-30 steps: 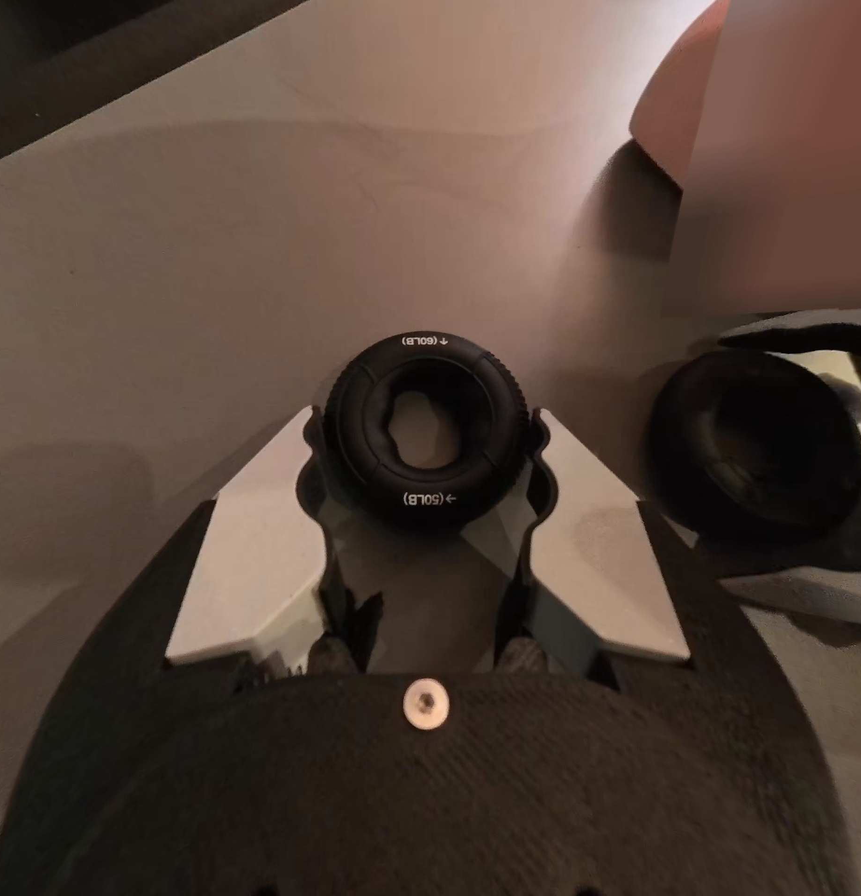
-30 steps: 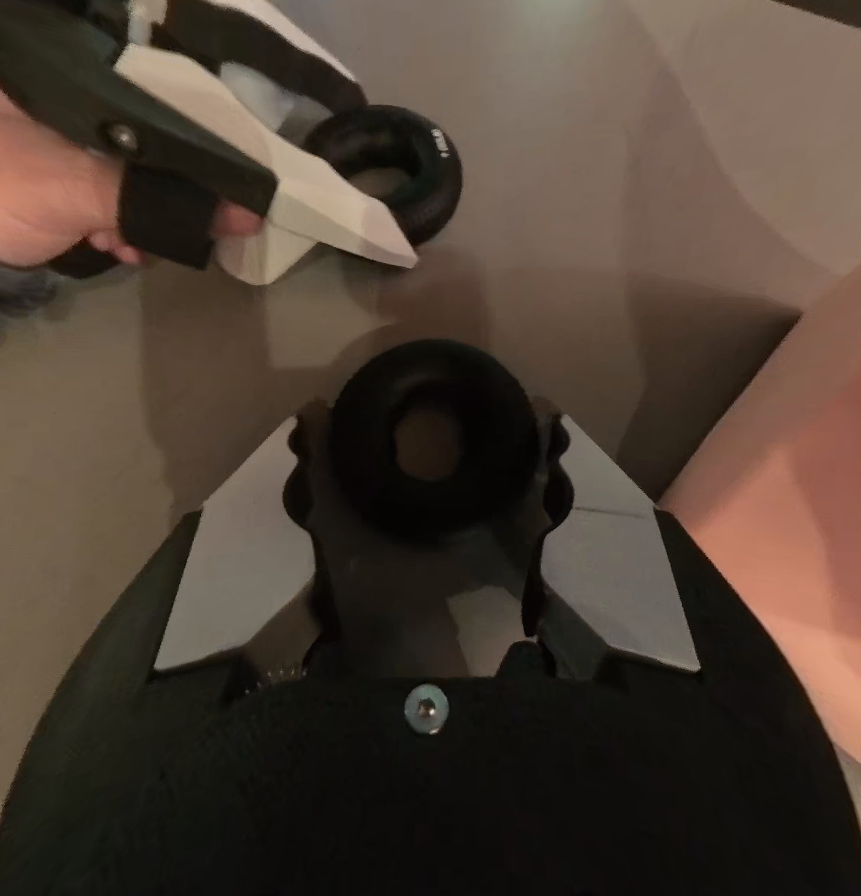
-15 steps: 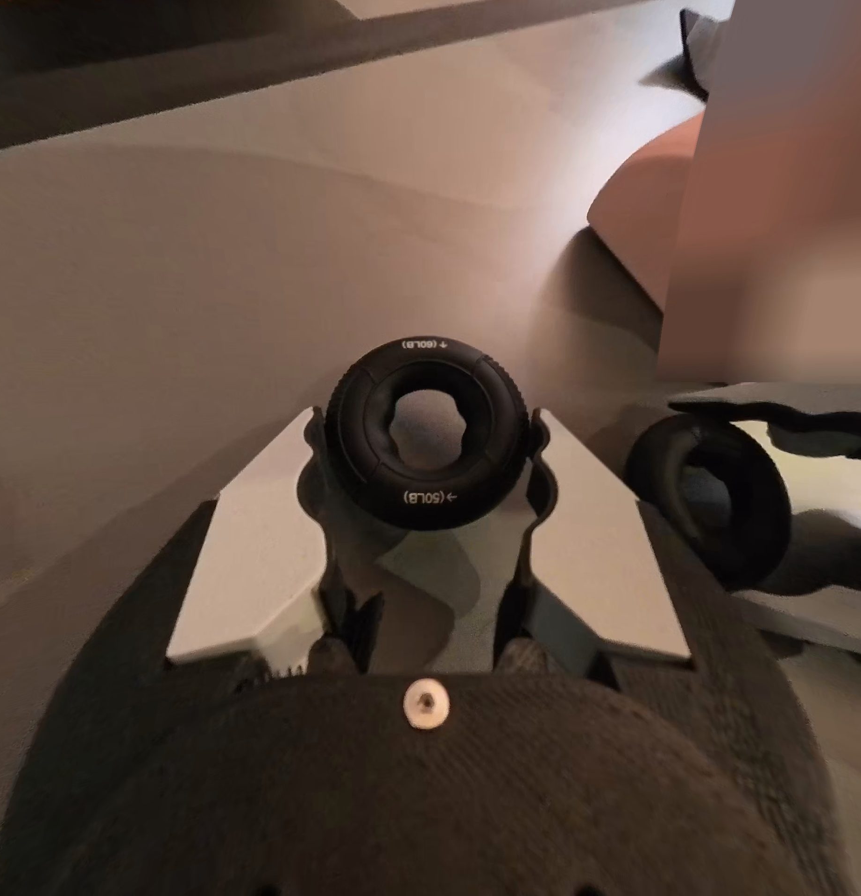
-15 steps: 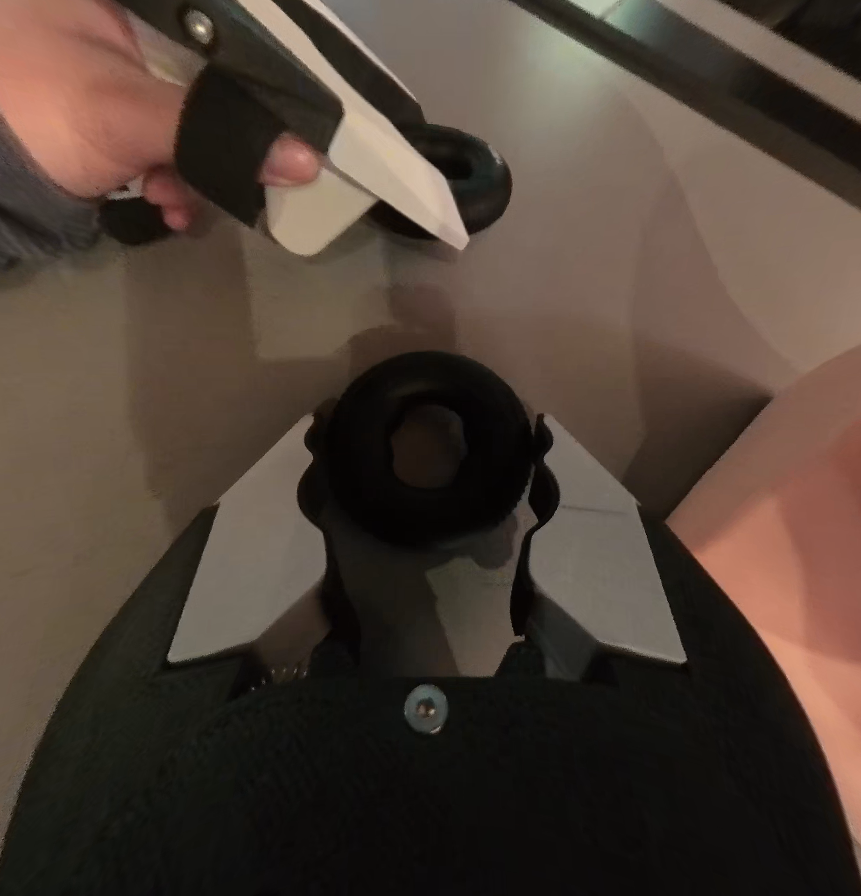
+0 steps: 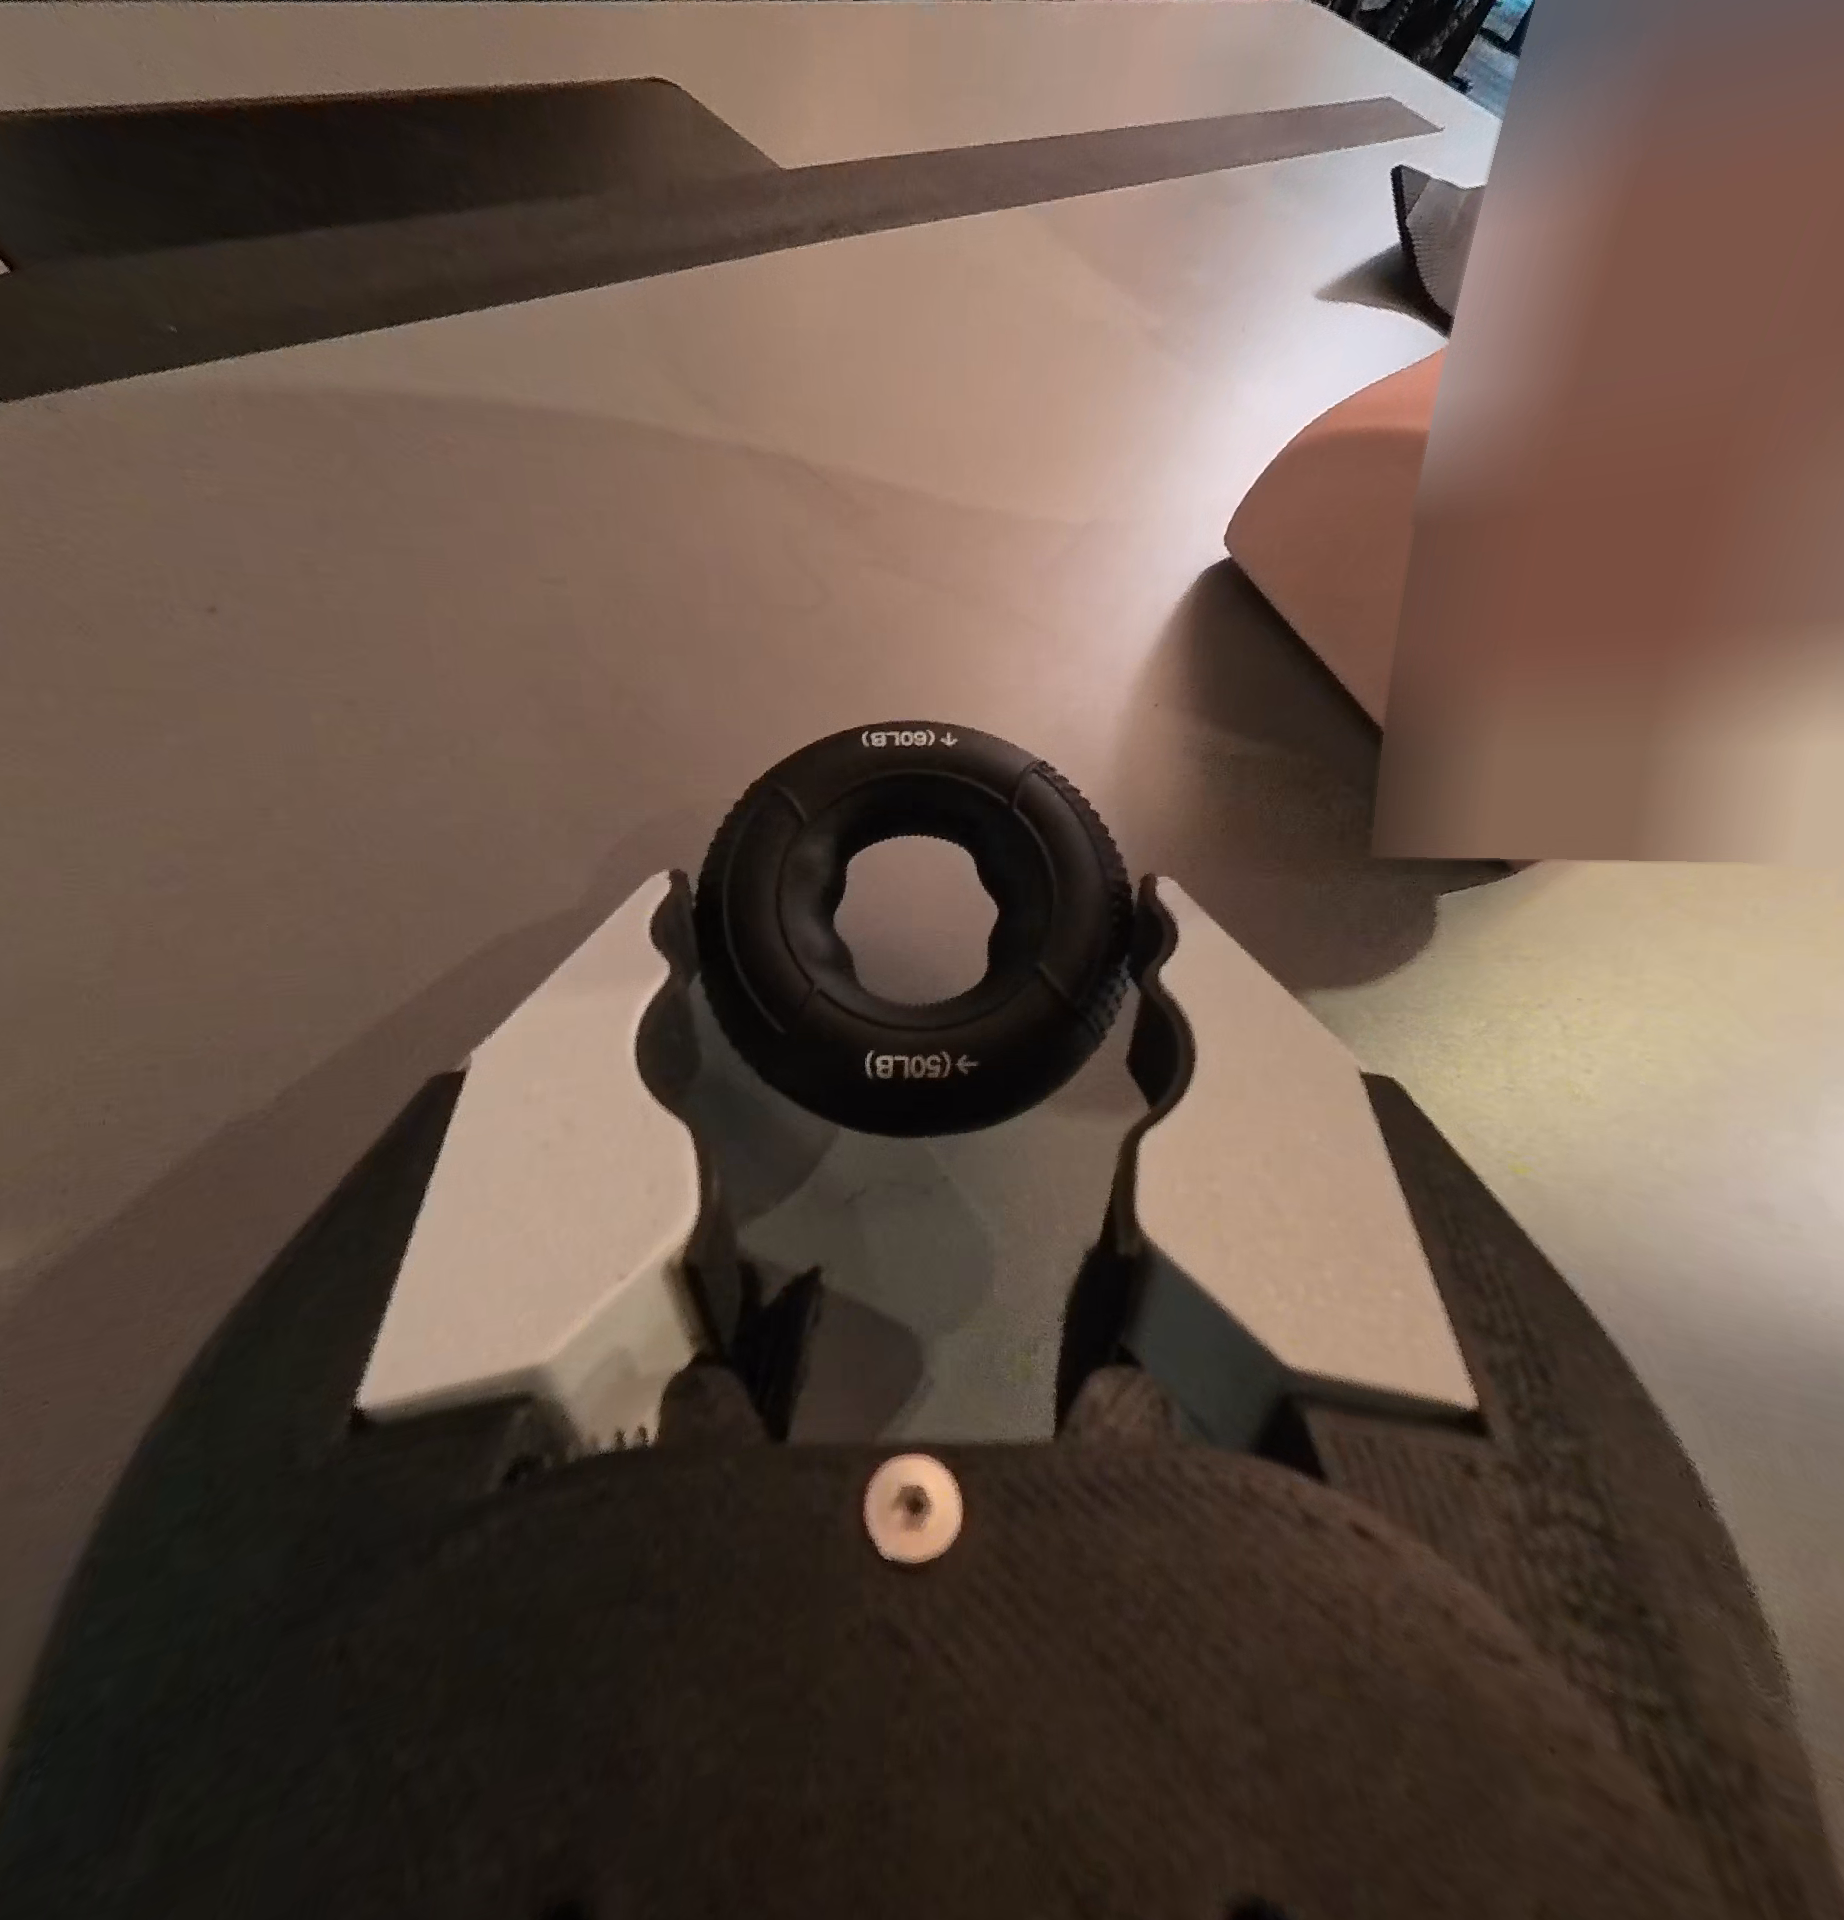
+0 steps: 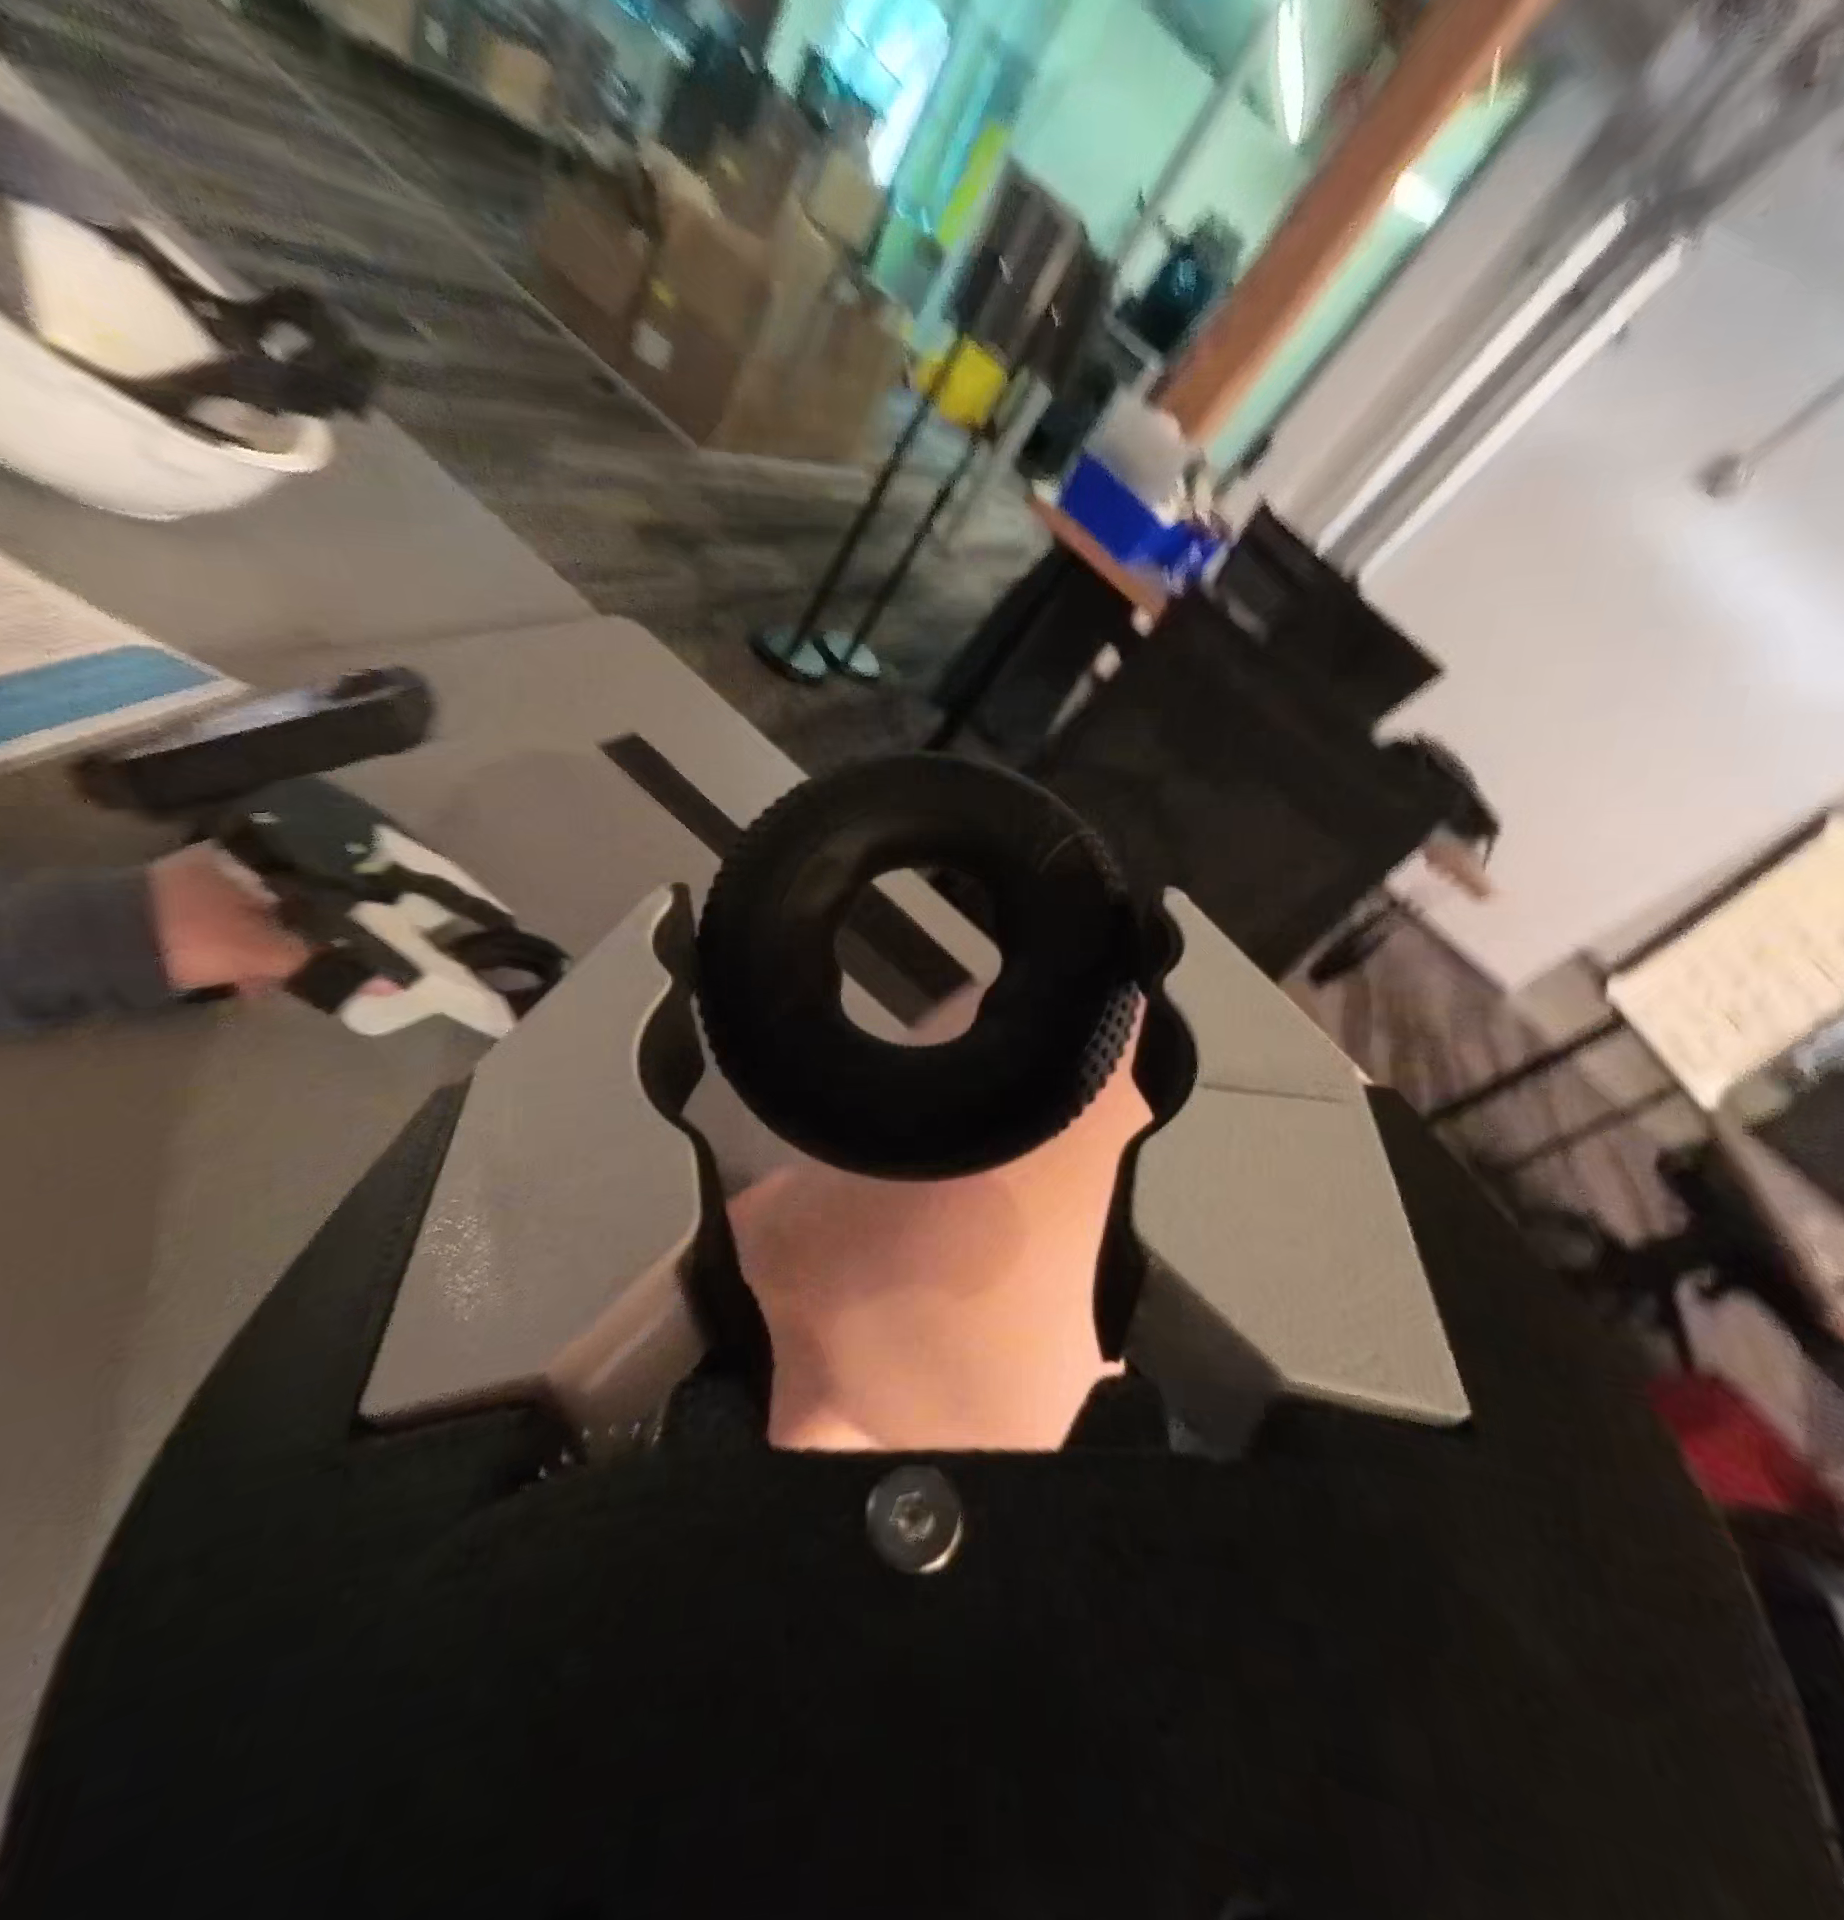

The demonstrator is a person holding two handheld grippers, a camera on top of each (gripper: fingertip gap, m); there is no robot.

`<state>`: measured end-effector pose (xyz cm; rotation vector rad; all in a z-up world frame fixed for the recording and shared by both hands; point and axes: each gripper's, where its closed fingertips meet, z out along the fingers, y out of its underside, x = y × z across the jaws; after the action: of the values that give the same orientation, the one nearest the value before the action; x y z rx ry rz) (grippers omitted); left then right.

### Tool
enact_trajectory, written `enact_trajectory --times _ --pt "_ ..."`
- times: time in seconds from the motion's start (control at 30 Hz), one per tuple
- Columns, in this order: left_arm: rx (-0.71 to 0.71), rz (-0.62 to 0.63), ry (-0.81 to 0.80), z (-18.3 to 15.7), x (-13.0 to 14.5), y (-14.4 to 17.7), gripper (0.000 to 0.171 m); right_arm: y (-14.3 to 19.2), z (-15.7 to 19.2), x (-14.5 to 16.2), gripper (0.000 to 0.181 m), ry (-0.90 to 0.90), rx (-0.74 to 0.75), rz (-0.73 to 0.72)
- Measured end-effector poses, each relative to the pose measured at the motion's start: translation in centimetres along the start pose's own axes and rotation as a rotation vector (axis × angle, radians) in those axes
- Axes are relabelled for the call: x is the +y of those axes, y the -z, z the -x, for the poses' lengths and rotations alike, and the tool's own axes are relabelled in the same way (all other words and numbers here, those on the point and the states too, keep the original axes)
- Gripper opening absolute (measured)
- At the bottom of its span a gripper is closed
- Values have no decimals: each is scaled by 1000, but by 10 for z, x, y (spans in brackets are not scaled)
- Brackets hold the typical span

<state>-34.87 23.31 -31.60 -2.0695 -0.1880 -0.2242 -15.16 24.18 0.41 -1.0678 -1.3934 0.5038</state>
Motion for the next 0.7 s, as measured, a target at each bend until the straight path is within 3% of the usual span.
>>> enact_trajectory --times 0.1,0.2,0.4,0.53,0.6,0.7 --pt "5 2 5 0 0 0 84 -15 -71 17 84 -169 -49 194" --pt "9 3 11 0 0 0 84 -35 -109 41 84 -317 -98 321" --pt "11 10 10 0 1 -1 84 -59 -110 78 86 -442 -178 443" --pt "9 18 0 -1 2 -2 84 -61 -108 81 90 -508 -197 417" --pt "10 21 -2 -1 3 -2 84 -59 -109 78 122 -516 -180 391" --pt "11 20 -1 -1 3 -2 84 -41 -126 46 135 -493 -75 126"
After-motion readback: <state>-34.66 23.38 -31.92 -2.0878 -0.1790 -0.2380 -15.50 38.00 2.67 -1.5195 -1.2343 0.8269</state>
